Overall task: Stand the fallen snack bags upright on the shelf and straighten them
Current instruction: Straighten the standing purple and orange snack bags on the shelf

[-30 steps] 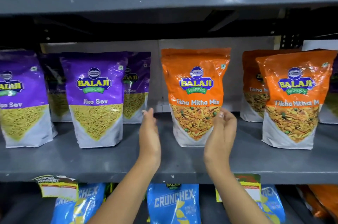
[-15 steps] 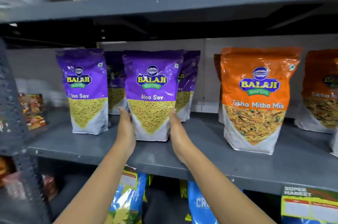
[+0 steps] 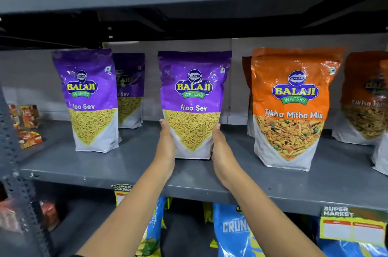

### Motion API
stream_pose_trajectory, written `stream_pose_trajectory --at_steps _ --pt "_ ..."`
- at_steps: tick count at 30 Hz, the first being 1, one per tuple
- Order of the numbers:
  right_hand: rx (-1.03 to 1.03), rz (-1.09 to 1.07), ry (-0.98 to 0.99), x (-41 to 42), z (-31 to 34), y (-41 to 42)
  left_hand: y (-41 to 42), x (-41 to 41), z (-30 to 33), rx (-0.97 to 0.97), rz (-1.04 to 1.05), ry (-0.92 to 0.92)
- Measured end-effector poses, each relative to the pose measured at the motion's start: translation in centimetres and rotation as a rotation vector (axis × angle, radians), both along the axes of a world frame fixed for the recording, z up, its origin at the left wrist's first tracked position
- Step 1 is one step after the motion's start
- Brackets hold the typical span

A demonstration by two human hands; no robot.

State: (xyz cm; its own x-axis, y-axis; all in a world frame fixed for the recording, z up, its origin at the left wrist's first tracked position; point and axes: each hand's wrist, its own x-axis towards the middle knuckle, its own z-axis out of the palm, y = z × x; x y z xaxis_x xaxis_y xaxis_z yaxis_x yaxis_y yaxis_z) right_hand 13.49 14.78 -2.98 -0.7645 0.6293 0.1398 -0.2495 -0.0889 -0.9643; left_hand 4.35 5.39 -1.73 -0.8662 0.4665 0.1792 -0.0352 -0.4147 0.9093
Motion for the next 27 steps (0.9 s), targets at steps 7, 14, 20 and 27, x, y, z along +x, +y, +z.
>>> stream_pose_trajectory --at_steps 7,14,20,27 --pt "-0.015 -0.167 -0.004 0.9 2.3 1.2 -1.0 -2.9 0.9 -0.074 0.218 -0.087" --pt "0.108 -0.352 0.219 -0.7 9.2 3.7 -1.2 -4.9 8.8 0.026 0.244 0.143" --pt "0.003 -0.374 0.284 -1.6 9.6 4.4 -0.4 -5.5 12.3 0.151 0.261 0.182" --pt "-0.150 -0.289 0.387 -1.5 9.4 4.1 -0.2 -5.1 11.4 0.295 0.213 0.136"
